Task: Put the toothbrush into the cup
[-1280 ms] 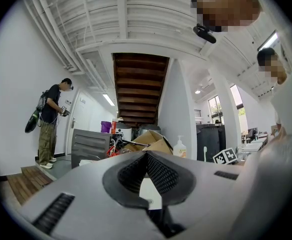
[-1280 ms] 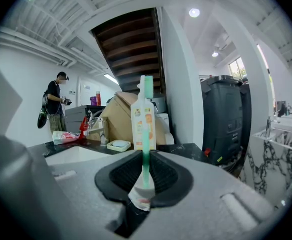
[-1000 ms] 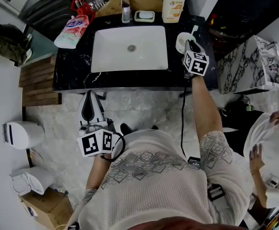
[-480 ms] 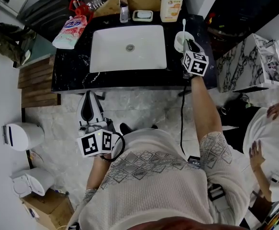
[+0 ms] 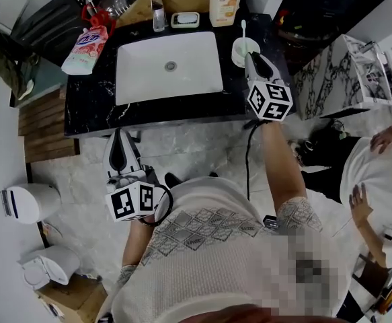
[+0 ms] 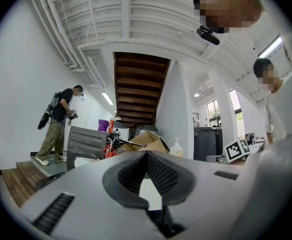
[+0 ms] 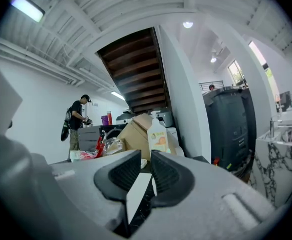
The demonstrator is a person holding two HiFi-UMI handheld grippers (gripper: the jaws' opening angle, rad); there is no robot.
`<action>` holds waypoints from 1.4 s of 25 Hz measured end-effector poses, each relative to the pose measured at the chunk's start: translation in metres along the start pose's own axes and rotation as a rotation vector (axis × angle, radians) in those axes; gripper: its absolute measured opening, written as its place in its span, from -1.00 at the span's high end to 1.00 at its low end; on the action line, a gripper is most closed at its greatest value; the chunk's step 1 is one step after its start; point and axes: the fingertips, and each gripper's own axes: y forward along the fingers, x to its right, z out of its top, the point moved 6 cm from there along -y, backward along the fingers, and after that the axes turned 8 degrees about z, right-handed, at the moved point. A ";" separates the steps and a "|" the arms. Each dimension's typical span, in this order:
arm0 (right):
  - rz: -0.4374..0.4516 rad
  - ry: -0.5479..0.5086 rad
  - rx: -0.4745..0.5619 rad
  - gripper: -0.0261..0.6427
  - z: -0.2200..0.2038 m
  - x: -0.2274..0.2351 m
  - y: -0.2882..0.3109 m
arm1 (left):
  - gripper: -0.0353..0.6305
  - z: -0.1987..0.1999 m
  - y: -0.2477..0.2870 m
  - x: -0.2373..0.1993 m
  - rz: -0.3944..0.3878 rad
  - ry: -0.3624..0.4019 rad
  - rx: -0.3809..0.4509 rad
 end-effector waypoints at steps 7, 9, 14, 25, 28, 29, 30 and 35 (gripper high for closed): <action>-0.028 -0.011 0.014 0.74 0.014 -0.013 -0.028 | 0.90 0.003 0.002 0.003 -0.026 -0.002 0.006; -0.042 -0.020 0.015 0.75 0.018 -0.020 -0.038 | 0.90 0.005 0.003 0.004 -0.030 0.001 0.007; -0.048 -0.067 0.019 0.75 0.025 -0.052 -0.065 | 0.90 0.008 0.005 0.010 -0.055 0.014 0.017; -0.023 -0.086 0.038 0.77 0.041 -0.106 -0.128 | 0.90 0.009 0.001 0.022 -0.095 0.024 0.003; -0.027 -0.115 0.044 0.77 0.048 -0.120 -0.144 | 0.90 0.012 -0.001 0.022 -0.101 0.024 0.000; -0.024 -0.122 0.045 0.77 0.048 -0.126 -0.149 | 0.90 0.012 -0.002 0.022 -0.102 0.024 0.000; -0.018 -0.127 0.043 0.77 0.048 -0.131 -0.153 | 0.90 0.013 -0.003 0.021 -0.102 0.023 0.000; -0.010 -0.127 0.038 0.77 0.044 -0.146 -0.166 | 0.90 0.014 -0.009 0.018 -0.111 0.020 0.002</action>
